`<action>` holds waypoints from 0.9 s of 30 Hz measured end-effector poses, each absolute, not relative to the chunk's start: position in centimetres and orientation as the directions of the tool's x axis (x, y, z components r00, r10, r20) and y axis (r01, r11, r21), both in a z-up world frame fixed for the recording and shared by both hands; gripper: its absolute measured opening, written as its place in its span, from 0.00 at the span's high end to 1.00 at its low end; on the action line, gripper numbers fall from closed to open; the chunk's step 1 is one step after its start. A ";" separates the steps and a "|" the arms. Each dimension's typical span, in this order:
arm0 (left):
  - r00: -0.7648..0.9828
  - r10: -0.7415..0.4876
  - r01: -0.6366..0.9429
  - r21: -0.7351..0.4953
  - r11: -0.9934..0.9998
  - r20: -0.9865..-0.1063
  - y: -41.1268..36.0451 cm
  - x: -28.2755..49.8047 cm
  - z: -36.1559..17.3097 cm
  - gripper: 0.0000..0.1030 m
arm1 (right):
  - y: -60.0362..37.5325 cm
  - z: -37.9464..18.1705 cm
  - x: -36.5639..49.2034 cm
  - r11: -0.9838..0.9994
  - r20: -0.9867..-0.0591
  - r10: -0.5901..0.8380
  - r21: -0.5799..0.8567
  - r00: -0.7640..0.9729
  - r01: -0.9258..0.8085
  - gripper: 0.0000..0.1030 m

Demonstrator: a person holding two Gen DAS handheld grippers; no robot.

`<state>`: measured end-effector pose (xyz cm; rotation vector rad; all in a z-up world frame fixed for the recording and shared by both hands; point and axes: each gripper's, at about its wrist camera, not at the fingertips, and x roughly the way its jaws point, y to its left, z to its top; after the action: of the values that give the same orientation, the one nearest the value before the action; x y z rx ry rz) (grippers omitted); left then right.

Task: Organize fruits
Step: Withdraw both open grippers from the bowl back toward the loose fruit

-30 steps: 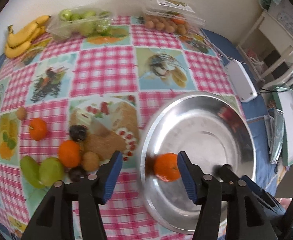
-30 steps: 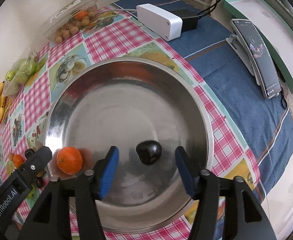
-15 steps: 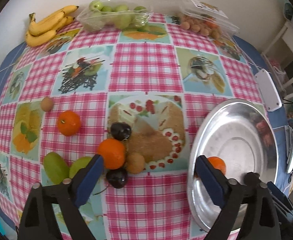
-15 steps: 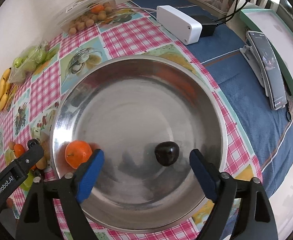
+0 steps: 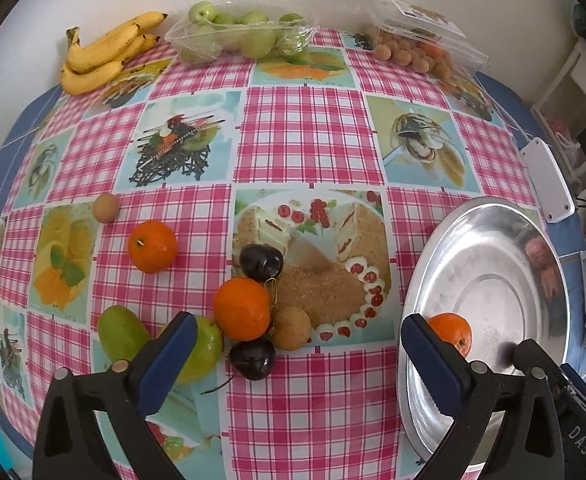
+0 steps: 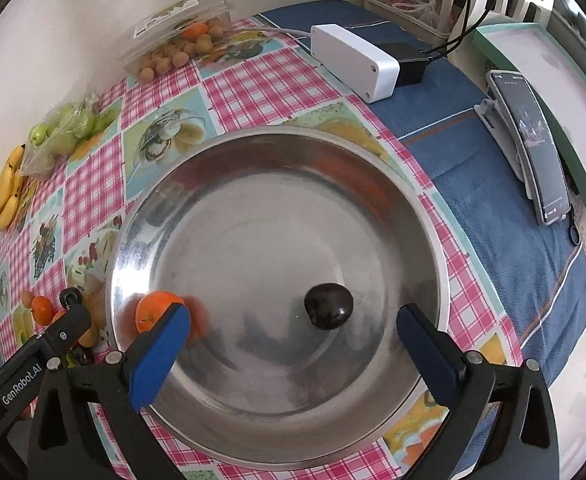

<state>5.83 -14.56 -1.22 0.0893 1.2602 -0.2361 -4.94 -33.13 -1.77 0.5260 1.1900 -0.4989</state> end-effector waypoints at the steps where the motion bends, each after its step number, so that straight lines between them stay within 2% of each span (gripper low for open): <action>1: 0.284 -0.129 0.225 -0.065 0.972 -0.950 -14.5 5.8 -1.2 0.00 | -33.1 -1.7 -5.0 0.778 -0.951 -0.086 0.122 0.296 0.616 0.00; 8: 0.294 -0.135 0.236 -0.065 0.970 -0.946 -14.0 5.9 -0.4 0.00 | -32.7 -1.4 -4.8 0.790 -0.949 -0.079 0.127 0.305 0.600 0.00; 18: 0.364 -0.065 0.257 0.033 0.966 -0.929 -11.2 6.9 0.9 0.00 | -32.1 -1.3 -4.4 0.797 -0.950 -0.093 0.108 0.299 0.594 0.00; 27: 0.358 -0.057 0.190 0.013 0.982 -0.932 -7.1 7.9 0.7 0.00 | -29.4 -0.3 -3.1 0.829 -0.941 -0.091 0.109 0.325 0.549 0.00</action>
<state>7.90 -7.08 0.73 0.1260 1.1949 -0.1602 -3.13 -29.44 -0.27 0.4531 1.1733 -0.4386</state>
